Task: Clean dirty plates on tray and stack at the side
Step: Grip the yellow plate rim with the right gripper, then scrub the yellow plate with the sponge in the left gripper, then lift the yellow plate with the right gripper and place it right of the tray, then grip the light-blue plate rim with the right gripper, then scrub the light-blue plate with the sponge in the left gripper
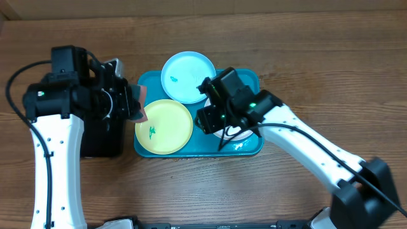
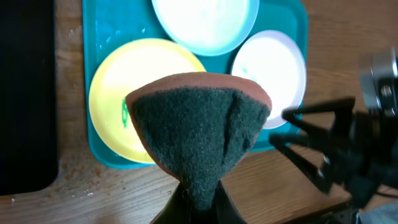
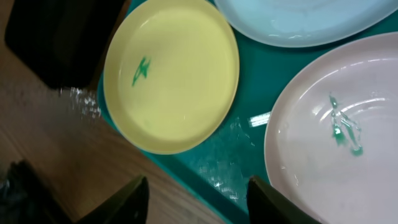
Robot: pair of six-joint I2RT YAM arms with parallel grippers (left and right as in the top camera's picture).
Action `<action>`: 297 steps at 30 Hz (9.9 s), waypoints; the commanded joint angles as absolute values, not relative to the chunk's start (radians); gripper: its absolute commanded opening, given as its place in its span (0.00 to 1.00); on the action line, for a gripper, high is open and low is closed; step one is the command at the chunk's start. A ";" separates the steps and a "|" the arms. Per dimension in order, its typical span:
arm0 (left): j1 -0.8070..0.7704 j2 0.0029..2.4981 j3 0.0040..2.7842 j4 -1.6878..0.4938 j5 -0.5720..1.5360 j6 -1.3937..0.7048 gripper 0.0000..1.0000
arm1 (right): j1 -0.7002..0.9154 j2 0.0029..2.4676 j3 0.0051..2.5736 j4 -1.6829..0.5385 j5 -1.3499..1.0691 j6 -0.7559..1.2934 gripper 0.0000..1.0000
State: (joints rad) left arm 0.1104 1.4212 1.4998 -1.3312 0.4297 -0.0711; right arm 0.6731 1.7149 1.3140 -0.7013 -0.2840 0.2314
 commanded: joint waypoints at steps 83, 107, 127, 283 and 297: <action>-0.020 1.765 1.025 -0.795 -0.118 -0.385 0.04 | 0.749 2.080 1.310 -0.371 -0.131 0.345 0.04; -0.170 1.773 1.051 -0.861 -0.205 -0.443 0.04 | 0.749 2.080 1.310 -0.353 -0.130 0.345 0.04; 0.005 1.502 1.351 -1.032 -0.155 -0.494 0.04 | 0.753 2.034 1.454 -0.499 -0.061 0.244 0.04; 0.346 1.503 1.349 -1.127 0.225 -0.152 0.04 | 0.649 2.323 1.780 -0.611 -0.028 -0.136 0.04; 0.178 1.504 1.237 -1.033 0.393 -0.180 0.04 | 0.654 2.323 1.780 -0.773 -0.133 0.254 0.04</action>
State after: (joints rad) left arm 0.2283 1.4986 1.2747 -1.0683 0.3527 -0.1360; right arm 0.6487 2.3070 1.7889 -0.7345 -0.1143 0.1478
